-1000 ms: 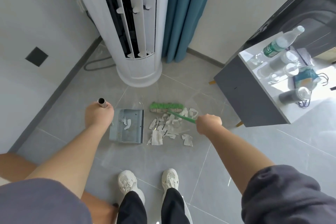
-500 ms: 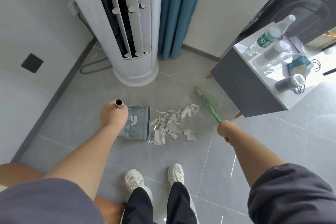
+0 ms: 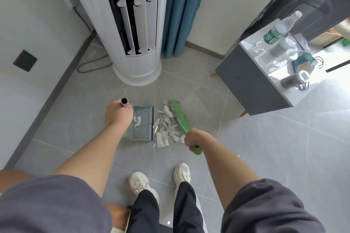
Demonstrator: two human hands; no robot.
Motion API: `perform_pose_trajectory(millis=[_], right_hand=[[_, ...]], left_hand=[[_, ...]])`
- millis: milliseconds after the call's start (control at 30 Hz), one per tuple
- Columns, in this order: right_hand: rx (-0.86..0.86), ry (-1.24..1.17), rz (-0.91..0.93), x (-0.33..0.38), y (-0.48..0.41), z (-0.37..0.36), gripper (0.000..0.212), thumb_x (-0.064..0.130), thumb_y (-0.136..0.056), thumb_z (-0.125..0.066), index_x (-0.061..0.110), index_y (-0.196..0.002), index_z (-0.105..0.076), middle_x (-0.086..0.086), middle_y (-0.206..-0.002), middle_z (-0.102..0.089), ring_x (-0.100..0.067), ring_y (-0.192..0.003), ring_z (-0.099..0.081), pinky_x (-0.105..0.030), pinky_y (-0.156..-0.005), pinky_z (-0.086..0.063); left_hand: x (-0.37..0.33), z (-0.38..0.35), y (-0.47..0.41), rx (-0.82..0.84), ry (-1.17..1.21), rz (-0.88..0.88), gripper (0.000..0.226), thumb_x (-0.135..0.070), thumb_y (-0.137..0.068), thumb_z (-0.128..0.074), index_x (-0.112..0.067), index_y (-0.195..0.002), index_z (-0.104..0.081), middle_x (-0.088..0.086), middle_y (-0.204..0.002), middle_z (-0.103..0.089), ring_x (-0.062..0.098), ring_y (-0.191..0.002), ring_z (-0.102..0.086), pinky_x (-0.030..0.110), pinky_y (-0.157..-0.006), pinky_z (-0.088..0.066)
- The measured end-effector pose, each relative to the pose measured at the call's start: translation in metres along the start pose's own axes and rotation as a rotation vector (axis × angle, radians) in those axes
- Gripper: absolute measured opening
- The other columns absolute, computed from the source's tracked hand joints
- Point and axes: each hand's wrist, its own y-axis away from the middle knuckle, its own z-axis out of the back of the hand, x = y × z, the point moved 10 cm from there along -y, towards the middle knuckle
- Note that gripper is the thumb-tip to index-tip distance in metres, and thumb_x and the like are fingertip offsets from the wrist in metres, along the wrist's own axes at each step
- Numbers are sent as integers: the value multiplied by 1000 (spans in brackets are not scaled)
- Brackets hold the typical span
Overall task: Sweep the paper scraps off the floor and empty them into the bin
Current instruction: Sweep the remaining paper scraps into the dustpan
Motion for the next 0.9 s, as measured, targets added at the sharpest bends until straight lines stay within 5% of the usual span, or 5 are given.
perform_pose_trajectory(millis=[167,333,467,667,900], right_hand=[[98,-155,122,54,22,6,31,0,-89,-51,10,-60,-46,-4,-60,-44,-13,-51,-39,-21,-47,-34],[377,-823,-67,53,33,-9,11,6,-97,-41,14,-93,-47,-3,-41,-36,-10,-28,-33,-14,-30,-30],[452,-952,-30,43,46,-1,41,8,-97,-42,27,-134,-41,1,-42,-37,-6,-26,-34,-12,-28,-31],[391,-740,35,17,70,16,42,2,-96,-39,27,-130,-46,2,-56,-33,-3,-27,-30,-10,-29,-29],[144,-369,70,0,73,38,53,0,-90,-44,12,-142,-40,-7,-62,-39,-14,-47,-35,-25,-46,-32]], left_hand=[[-3,13,-6,-55,-8,-19,33,-17,-88,-39,-5,-57,-42,20,-70,-58,39,-68,-57,37,-60,-44],[-6,17,-8,-58,-16,-34,32,-15,-89,-40,-7,-58,-41,21,-73,-57,37,-68,-54,37,-63,-45],[-5,16,-7,-28,-14,-36,28,-15,-90,-42,-4,-65,-48,19,-75,-57,35,-69,-52,34,-63,-41],[13,31,-15,-41,43,-16,29,-19,-91,-42,-4,-67,-48,27,-84,-65,41,-76,-63,37,-66,-48],[32,47,-7,-83,74,44,38,-18,-93,-42,-9,-57,-42,6,-50,-46,30,-59,-49,29,-63,-38]])
